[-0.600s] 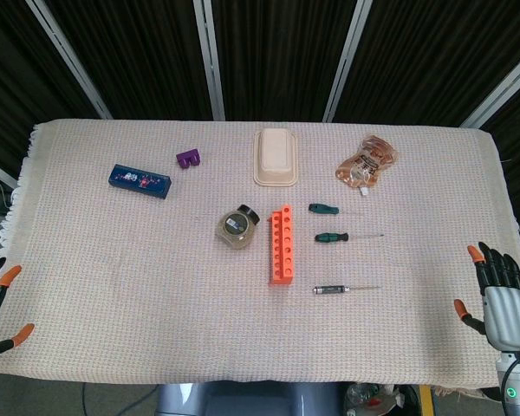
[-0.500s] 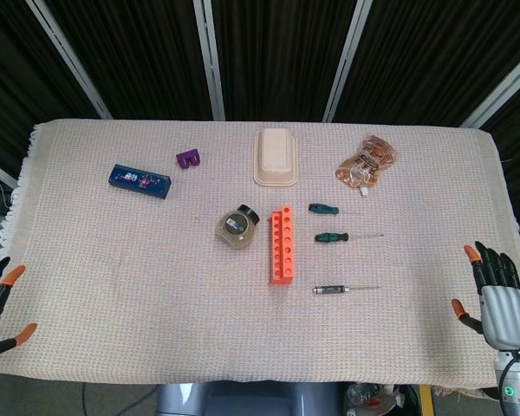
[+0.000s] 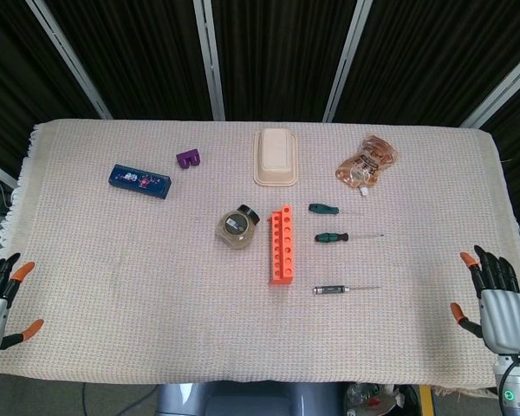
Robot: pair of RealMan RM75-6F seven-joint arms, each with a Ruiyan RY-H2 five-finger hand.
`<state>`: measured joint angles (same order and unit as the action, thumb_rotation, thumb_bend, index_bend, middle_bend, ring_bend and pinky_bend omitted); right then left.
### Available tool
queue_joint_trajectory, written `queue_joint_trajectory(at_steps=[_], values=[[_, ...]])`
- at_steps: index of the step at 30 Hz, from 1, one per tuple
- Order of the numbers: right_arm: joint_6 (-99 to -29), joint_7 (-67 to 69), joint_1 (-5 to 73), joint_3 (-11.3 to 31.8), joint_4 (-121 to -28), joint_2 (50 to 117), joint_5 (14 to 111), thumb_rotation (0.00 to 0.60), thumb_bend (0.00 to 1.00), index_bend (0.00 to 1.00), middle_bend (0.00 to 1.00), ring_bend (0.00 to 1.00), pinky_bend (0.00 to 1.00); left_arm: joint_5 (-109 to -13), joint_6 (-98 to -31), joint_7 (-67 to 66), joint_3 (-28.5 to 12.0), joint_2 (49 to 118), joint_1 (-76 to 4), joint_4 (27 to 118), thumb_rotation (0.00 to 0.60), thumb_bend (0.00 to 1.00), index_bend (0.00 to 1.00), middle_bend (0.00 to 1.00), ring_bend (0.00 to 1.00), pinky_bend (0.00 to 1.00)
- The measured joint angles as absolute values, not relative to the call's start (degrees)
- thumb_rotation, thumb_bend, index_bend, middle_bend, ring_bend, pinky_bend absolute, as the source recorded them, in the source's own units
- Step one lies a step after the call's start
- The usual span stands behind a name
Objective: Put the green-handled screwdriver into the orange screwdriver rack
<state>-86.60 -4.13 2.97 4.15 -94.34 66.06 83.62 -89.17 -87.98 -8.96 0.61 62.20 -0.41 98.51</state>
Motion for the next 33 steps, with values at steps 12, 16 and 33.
queue_joint_trajectory(at_steps=[12,16,33], values=[[-87.45,-4.05,2.14,4.14,-94.07,65.54,83.53,0.600,0.25,0.16,0.00,0.00,0.00,-89.81,-87.81,-8.82,0.51,61.74,-0.88,98.71,0.600,0.15,0.14,0.00,0.00,0.00],[-86.43,-5.37,2.63,4.02,-94.30,65.57,83.64,0.600,0.25,0.21,0.02,0.00,0.00,-89.92,-87.85,-9.03,0.29,61.78,-1.11,98.48,0.600,0.15,0.14,0.00,0.00,0.00],[-69.72,-25.04,17.21,9.26,-100.91,66.03,78.64,0.600,0.25,0.28,0.05,0.00,0.00,-89.32,-85.78,-10.97,-0.82,61.15,-3.22,99.57,0.600,0.16,0.14,0.00,0.00,0.00]])
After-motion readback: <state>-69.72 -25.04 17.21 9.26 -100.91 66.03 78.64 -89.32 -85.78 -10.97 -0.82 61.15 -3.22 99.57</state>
